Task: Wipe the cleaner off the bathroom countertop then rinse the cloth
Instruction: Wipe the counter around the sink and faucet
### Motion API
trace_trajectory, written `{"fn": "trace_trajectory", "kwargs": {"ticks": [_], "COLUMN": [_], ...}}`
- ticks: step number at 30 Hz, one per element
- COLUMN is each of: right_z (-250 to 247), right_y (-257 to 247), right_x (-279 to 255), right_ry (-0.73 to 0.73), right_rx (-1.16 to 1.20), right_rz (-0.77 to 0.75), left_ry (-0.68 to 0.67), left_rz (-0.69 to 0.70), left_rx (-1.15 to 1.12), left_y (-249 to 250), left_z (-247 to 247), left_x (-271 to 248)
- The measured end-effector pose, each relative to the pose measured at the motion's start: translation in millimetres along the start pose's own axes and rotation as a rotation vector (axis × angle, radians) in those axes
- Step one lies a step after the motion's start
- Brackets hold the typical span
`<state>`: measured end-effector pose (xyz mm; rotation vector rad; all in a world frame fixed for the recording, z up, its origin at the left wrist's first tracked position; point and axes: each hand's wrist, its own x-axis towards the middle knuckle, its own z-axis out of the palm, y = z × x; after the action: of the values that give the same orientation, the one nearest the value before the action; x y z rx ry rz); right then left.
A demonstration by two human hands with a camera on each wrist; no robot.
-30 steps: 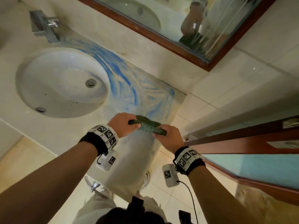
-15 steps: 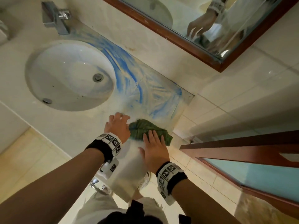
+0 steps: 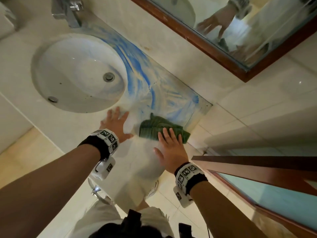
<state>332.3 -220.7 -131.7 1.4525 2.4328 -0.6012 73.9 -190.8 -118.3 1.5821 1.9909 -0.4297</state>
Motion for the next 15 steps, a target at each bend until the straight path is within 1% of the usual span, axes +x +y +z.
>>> {"fn": "trace_trajectory", "kwargs": {"ticks": [3,5,7,8,10,12,14,15], "right_z": [14.9,14.8,7.8,2.2,-12.9,-26.7,-29.1,-25.2], "right_y": [3.9,5.2,3.9,2.3,-3.6,-11.2,-15.5,-15.4], "right_x": [-38.5,-40.9,-22.3,-7.4,27.8,58.4,68.5,64.2], "right_ry": [-0.034,-0.059,-0.070,-0.077,-0.045,-0.042,-0.052,-0.042], "right_rx": [0.016,0.005,-0.024,-0.031,-0.036,-0.046,-0.041,-0.030], "right_rz": [-0.060,-0.072,-0.088,-0.098,-0.108,-0.093,-0.077,-0.077], "left_ry": [-0.049,-0.087,-0.098,-0.099,-0.097,-0.093,-0.090,-0.088], "left_rz": [-0.107,-0.141,-0.153,-0.153,-0.149,-0.149,-0.144,-0.142], "left_rx": [-0.061,-0.102,-0.135,-0.140,-0.144,-0.148,-0.139,-0.137], "left_y": [-7.4,-9.6,-9.0,-8.1,-8.3,-11.0,-12.9,-13.3], "left_z": [-6.3,-7.7,-7.2,-6.8,-5.4,-3.7,-2.5,-2.8], "left_x": [-7.4,-10.0,-8.7,-6.8,-3.5,-2.6,-2.7,-3.0]}}
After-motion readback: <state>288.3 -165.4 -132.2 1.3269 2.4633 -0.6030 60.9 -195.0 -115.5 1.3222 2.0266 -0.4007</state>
